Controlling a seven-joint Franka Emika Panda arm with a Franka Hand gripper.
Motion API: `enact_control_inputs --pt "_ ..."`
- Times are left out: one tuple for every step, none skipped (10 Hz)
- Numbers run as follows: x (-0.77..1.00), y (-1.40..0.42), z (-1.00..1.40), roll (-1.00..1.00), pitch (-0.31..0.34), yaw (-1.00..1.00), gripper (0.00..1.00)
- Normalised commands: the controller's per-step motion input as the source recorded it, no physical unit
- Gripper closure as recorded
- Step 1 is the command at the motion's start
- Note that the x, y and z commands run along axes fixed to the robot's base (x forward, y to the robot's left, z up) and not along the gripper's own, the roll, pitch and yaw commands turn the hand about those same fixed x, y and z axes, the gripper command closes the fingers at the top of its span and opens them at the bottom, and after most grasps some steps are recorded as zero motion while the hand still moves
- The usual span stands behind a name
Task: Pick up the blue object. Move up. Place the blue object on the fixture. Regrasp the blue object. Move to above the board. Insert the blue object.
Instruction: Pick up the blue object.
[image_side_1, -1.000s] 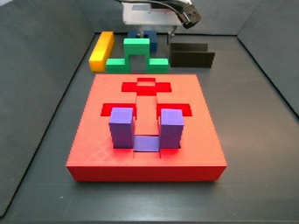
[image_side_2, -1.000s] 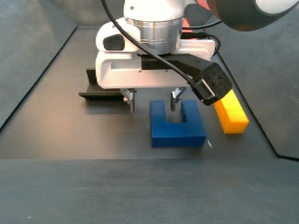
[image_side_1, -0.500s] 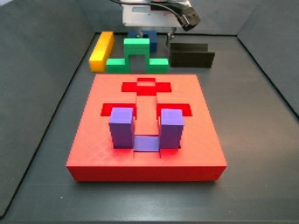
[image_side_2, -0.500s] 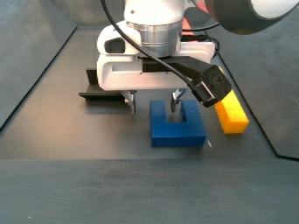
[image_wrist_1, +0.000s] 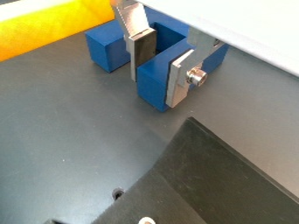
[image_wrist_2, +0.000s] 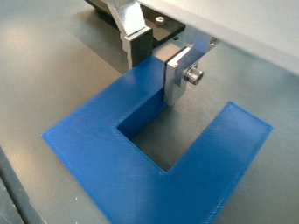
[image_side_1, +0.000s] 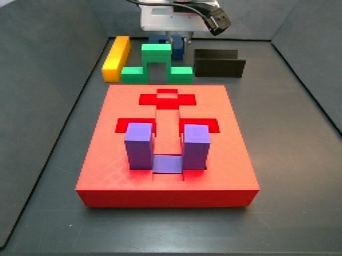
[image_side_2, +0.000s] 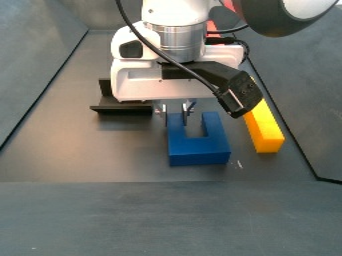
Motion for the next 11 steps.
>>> enact_control_inputs --pt "0.00 0.00 0.00 0.00 0.000 0.00 1.00" --pt "0.00 0.00 0.00 0.00 0.000 0.00 1.00" --pt "0.00 0.00 0.00 0.00 0.000 0.00 1.00" --pt "0.00 0.00 0.00 0.00 0.000 0.00 1.00" --pt "0.00 0.00 0.00 0.00 0.000 0.00 1.00" --pt "0.00 0.00 0.00 0.00 0.000 0.00 1.00" --pt "0.00 0.00 0.00 0.00 0.000 0.00 1.00" --pt "0.00 0.00 0.00 0.00 0.000 0.00 1.00" --pt "0.00 0.00 0.00 0.00 0.000 0.00 1.00" --pt "0.00 0.00 0.00 0.00 0.000 0.00 1.00" --pt "0.00 0.00 0.00 0.00 0.000 0.00 1.00"
